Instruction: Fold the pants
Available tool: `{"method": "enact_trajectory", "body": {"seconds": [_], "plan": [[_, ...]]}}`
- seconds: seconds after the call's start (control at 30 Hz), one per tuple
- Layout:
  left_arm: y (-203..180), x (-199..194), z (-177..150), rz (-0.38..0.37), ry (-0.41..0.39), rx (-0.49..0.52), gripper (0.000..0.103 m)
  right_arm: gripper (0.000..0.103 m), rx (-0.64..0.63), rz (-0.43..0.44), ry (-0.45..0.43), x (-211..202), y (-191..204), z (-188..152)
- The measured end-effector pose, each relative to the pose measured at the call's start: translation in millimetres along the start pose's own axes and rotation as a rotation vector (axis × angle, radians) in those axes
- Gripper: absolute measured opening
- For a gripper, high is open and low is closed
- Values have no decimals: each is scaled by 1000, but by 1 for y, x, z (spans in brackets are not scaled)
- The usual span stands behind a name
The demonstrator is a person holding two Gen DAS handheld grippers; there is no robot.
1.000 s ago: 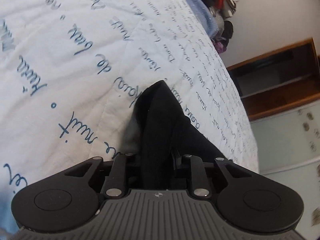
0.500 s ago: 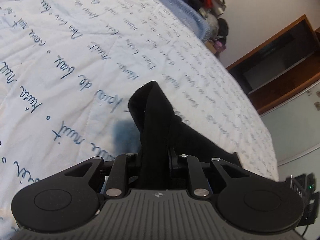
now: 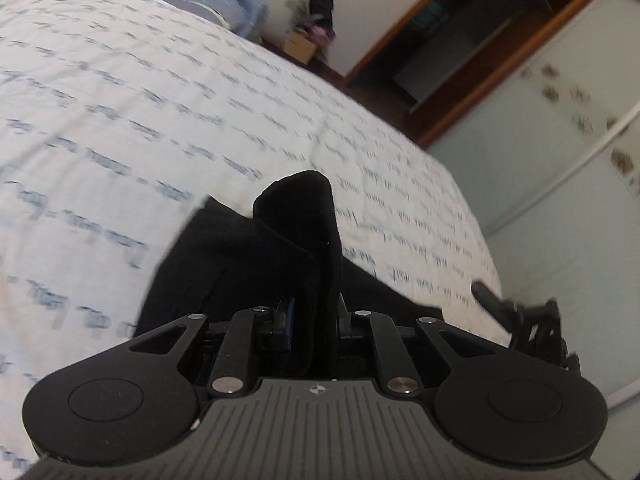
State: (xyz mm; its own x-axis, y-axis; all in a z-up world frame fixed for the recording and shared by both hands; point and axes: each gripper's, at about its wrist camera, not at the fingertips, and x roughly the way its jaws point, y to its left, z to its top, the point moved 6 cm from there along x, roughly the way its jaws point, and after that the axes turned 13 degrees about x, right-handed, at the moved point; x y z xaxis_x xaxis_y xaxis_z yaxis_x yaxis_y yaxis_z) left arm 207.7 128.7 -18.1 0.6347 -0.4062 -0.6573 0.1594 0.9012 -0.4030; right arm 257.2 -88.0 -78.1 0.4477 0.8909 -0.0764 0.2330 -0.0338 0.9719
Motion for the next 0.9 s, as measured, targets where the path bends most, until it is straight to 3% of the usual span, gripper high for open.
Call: {"method": "enact_trajectory", "body": {"seconds": [0.03, 0.1, 0.13, 0.3, 0.47, 0.6, 0.7, 0.83, 0.9], "plan": [[-3, 15, -5, 1, 28, -3, 16, 94, 56, 23, 20, 3, -9, 5], [-9, 41, -15, 15, 96, -21, 15, 96, 167, -23, 25, 17, -35, 14], [-9, 50, -19, 38, 110, -13, 15, 94, 180, -48, 27, 23, -44, 16], [-32, 45, -9, 97, 104, 44, 15, 97, 130, 40, 43, -4, -26, 17], [-91, 39, 12, 60, 89, 126, 15, 100, 110, 164, -74, -76, -17, 34], [-138, 91, -6, 50, 154, 224, 15, 101, 85, 231, -178, -119, -15, 41], [-144, 141, -35, 42, 257, 194, 15, 101, 106, 244, -230, -151, -25, 44], [-156, 152, -45, 76, 242, 230, 17, 102, 125, 227, -255, -164, -41, 39], [-160, 153, -44, 57, 243, 242, 17, 102, 142, 231, -266, -172, -50, 39]]}}
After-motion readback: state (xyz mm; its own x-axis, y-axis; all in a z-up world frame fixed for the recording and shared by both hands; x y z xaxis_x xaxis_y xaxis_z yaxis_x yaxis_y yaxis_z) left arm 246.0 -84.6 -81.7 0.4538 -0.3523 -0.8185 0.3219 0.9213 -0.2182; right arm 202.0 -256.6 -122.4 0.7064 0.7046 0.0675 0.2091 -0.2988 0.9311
